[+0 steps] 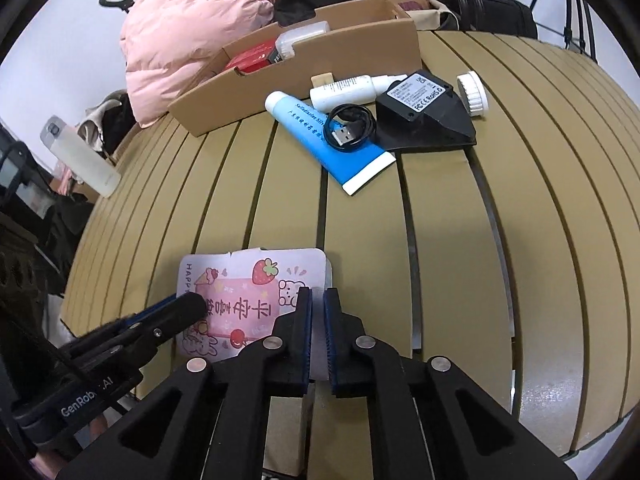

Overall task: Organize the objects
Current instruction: 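Grasp the pink printed card with the right tool and lift it, then drop the pink card into the cardboard tray with the right tool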

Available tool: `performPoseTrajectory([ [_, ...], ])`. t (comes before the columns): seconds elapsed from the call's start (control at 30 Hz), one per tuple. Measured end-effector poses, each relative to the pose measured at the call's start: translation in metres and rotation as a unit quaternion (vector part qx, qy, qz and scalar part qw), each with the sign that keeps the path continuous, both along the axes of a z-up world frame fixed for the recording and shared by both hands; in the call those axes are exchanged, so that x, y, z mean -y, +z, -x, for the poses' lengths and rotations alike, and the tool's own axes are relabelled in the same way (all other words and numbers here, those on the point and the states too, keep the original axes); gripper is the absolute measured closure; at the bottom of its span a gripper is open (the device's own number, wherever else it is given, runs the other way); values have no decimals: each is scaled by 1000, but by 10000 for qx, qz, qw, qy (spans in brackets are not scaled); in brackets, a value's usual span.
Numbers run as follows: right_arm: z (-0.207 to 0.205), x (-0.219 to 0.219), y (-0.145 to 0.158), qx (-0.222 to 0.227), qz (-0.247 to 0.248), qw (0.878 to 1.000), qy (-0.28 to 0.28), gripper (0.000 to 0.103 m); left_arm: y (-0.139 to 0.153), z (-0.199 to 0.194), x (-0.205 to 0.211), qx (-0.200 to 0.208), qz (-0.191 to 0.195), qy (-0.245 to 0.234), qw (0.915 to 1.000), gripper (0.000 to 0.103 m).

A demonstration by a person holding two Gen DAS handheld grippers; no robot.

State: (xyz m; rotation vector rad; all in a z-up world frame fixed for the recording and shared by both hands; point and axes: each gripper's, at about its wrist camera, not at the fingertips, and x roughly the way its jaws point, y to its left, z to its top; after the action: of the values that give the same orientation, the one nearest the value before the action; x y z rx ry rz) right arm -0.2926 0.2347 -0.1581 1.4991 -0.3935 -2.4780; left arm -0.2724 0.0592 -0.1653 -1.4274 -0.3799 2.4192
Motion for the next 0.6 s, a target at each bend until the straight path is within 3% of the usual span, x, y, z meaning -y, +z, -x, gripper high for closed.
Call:
performPoseTrajectory([
  [0.1,-1,-6,0,49,201,9998,-84,94,1,-1,-2,-39,74,-35,10000,91],
  [0.3,0,-9,3,-13,-55,9999,-149,92,0,0,0,-39,82,-66,9999,94],
  [0.37,1,-6,4,-42,230,9997,5,78,0,1,0,-34,58,-60,10000,94],
  [0.43,0,11,2,-54,-123,9993,356,69,-1,2,-1,-3,48,-51,10000,94],
  [0.47,-2,13,3,-114,-159,9991,387,57,-2,2,1,18,13,-30,10000,94],
  [0.6,5,10,-7,-2,30,9993,377,52,2,1,-2,-5,-35,-86,10000,97],
])
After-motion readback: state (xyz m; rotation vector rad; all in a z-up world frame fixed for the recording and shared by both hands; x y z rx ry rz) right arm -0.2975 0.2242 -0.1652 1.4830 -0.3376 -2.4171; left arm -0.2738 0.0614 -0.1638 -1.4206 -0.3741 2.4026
